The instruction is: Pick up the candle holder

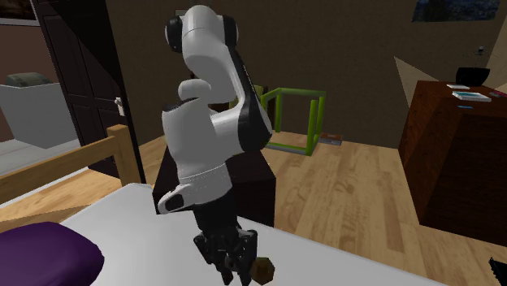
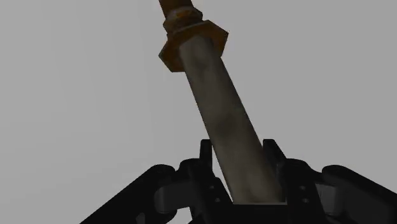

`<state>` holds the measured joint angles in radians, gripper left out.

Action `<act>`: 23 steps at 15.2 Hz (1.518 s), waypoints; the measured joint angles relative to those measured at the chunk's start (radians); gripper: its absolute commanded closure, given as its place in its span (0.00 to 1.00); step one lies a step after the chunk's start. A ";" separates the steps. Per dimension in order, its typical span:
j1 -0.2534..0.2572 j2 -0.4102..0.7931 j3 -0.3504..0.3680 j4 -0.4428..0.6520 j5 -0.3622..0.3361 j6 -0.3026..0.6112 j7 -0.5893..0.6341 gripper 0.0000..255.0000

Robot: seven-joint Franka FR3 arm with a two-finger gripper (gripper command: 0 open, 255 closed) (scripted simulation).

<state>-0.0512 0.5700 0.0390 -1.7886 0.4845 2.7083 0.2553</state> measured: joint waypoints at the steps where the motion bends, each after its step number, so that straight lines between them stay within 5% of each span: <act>1: -0.012 -0.003 0.002 -0.016 0.003 0.028 -0.012 1.00; 2: -0.020 -0.022 0.010 -0.061 0.015 -0.033 -0.029 1.00; 4: -0.038 -0.073 0.017 -0.132 0.029 -0.327 -0.056 1.00; 6: -0.031 -0.083 0.023 -0.144 0.029 -0.449 -0.046 1.00; 7: -0.026 -0.026 0.018 -0.066 0.008 -0.491 -0.024 1.00; 11: -0.019 0.016 0.009 0.022 -0.021 -0.558 0.014 1.00; 23: -0.020 -0.075 0.000 0.039 -0.043 -0.661 0.060 1.00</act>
